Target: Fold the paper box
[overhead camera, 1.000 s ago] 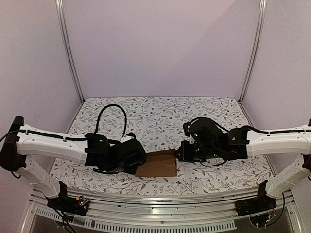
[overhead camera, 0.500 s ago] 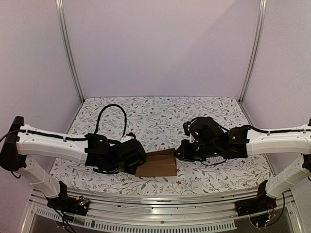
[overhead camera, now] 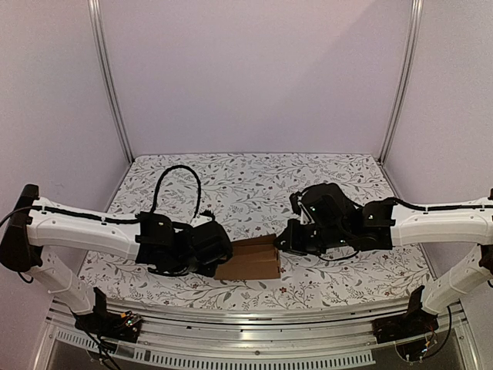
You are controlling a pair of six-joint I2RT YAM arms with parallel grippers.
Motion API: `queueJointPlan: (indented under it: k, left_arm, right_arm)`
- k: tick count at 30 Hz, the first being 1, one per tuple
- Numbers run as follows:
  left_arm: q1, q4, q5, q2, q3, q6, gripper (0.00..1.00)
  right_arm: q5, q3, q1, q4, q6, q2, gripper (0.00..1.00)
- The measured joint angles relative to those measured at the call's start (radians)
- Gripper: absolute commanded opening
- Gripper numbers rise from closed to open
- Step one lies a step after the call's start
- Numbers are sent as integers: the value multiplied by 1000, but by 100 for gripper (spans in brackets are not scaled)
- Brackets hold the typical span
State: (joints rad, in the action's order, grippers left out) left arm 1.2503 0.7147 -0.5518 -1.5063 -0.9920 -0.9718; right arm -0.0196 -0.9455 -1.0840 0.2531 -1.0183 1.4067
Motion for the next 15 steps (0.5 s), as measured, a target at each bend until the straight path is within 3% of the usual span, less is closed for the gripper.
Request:
queueJointPlan:
  k: [15]
  left_arm:
    - [0, 6, -11, -6, -2, 0, 0]
  right_arm:
    - [22, 0, 5, -19, -25, 0, 0]
